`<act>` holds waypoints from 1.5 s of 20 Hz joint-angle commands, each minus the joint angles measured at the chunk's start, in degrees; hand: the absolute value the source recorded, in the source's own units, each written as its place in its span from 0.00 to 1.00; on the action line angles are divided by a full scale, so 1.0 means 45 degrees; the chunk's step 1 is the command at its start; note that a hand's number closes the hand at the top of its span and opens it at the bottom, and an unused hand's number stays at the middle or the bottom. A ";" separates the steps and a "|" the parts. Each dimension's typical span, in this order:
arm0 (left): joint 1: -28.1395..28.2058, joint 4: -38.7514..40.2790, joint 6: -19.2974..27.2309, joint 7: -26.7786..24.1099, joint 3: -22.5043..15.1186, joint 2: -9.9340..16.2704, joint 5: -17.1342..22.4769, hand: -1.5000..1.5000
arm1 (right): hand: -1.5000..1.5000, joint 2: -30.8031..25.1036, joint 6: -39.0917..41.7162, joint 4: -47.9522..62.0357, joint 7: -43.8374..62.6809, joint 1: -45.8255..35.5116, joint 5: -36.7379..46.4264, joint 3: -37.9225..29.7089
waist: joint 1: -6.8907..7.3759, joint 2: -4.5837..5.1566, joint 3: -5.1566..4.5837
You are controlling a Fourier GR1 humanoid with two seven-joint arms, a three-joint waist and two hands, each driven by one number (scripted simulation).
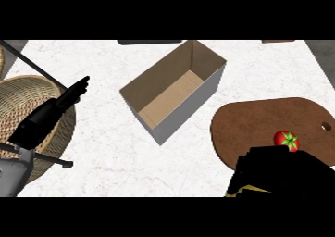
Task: Pick the lemon from the cutting board and place it in the cardboard box
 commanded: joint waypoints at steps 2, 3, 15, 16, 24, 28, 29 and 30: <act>0.0344 -0.0224 0.1554 0.0243 -0.0561 -0.2463 0.0209 0.50 | 1.00 -0.0407 0.0540 -0.0018 0.0740 -0.0293 -0.1172 -0.1526 | 0.0091 0.0137 -0.0419; 0.0301 -0.0204 0.1426 0.0299 -0.0448 -0.2533 0.0432 0.50 | 1.00 -0.0319 0.0624 -0.0168 0.1214 -0.0614 -0.1529 -0.1837 | 0.0124 0.0125 -0.0432; -0.0117 -0.0143 0.1229 0.0506 -0.0719 -0.3219 -0.0203 0.50 | 1.00 0.1071 0.1329 0.2356 0.2718 -0.3459 -0.2657 -0.2241 | 0.0694 0.0190 -0.0432; -0.0256 0.0211 0.1233 0.0235 -0.0645 -0.3142 -0.0441 0.50 | 1.00 0.1259 0.1540 0.2692 0.2989 -0.3967 -0.3133 -0.2389 | 0.0688 0.0227 -0.0445; -0.0595 0.0256 0.0544 0.0198 -0.0137 -0.3123 -0.0266 0.50 | 1.00 0.2527 0.1196 0.5546 0.3283 -0.6076 -0.0888 -0.1284 | 0.1015 0.0267 -0.0443; -0.0506 0.0591 0.0414 -0.0162 0.0076 -0.3241 -0.0357 0.50 | 1.00 0.3276 0.1119 0.6442 0.3241 -0.6590 0.0114 -0.0315 | 0.0971 0.0279 -0.0451; -0.0588 0.0838 0.0540 -0.0157 -0.0116 -0.3430 -0.0658 0.50 | 1.00 0.3487 0.1025 0.6896 0.3050 -0.6639 0.0299 -0.0170 | 0.0905 0.0333 -0.0447; -0.0918 0.0636 0.0705 0.0195 -0.0093 -0.3614 -0.0717 0.50 | 1.00 0.3655 0.0885 0.7462 0.2749 -0.6654 0.0509 -0.0058 | 0.0950 0.0361 -0.0433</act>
